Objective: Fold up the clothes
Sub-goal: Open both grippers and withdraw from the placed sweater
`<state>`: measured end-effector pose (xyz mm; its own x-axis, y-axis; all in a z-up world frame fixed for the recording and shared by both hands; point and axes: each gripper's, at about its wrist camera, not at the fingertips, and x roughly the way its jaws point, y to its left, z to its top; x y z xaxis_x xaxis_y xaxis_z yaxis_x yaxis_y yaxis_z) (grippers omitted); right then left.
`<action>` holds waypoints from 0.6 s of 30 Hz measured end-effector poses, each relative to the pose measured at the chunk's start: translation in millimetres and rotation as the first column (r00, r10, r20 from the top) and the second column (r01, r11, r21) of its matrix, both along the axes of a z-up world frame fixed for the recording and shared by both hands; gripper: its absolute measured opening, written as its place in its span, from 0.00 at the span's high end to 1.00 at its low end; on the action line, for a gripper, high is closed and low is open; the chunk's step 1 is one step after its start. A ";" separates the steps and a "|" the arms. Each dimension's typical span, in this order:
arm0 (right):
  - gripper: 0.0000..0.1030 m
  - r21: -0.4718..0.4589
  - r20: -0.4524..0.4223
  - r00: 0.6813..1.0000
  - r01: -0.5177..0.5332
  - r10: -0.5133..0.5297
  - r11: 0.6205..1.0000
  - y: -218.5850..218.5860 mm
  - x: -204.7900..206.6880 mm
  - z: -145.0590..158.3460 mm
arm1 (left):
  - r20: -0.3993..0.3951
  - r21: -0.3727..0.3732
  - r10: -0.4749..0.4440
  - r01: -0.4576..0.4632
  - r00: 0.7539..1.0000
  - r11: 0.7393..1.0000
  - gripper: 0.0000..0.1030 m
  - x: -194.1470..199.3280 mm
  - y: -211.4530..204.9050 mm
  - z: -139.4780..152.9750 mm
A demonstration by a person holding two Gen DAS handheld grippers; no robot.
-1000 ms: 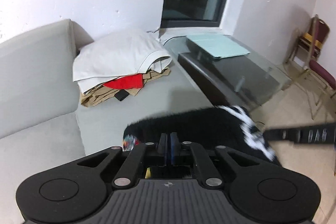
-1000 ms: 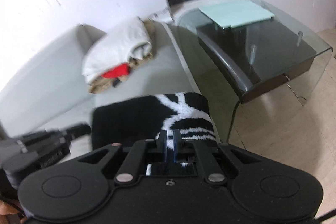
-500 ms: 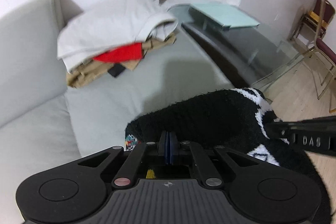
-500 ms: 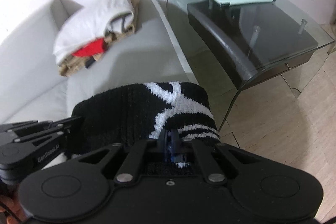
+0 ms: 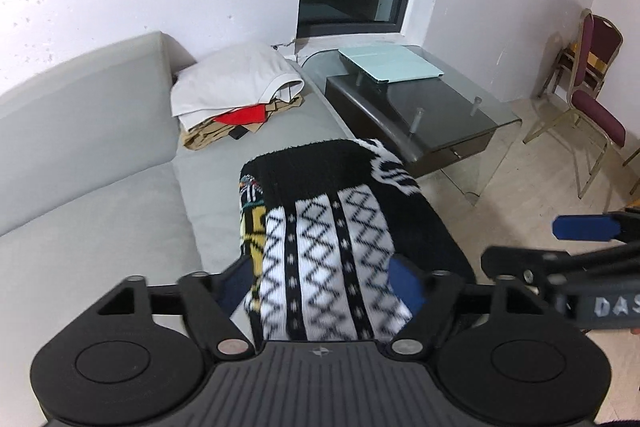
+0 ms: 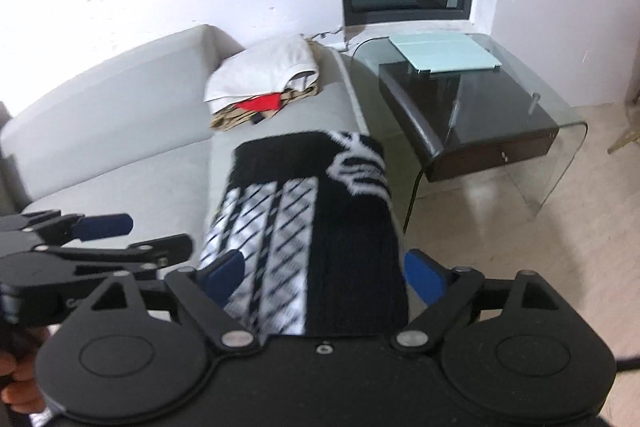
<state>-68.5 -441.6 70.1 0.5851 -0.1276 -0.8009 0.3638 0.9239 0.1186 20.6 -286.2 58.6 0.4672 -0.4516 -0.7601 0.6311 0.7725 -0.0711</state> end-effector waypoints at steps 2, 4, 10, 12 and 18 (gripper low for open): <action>0.04 -0.002 0.006 1.000 -0.001 0.001 1.000 7.1 -14.7 16.5 | 0.008 0.025 0.004 -0.004 1.000 1.000 0.10 -17.3 6.1 11.6; 0.03 -0.010 0.016 1.000 0.000 0.000 1.000 15.0 -29.6 31.1 | 0.016 0.038 0.012 -0.012 1.000 0.999 0.00 -31.7 14.4 18.9; 0.00 -0.031 -0.011 1.000 -0.006 0.006 0.999 37.3 -59.6 47.6 | 0.057 0.054 0.040 -0.043 0.998 0.998 0.00 -69.3 38.2 29.2; 0.00 -0.044 -0.016 1.000 -0.009 0.008 0.999 44.6 -66.3 48.9 | 0.066 0.050 0.050 -0.053 0.997 0.997 0.00 -76.8 43.3 28.3; 0.00 -0.102 -0.023 1.000 -0.007 0.005 0.995 61.7 -76.8 41.3 | 0.081 0.043 0.079 -0.083 0.994 0.996 0.01 -83.4 49.8 14.5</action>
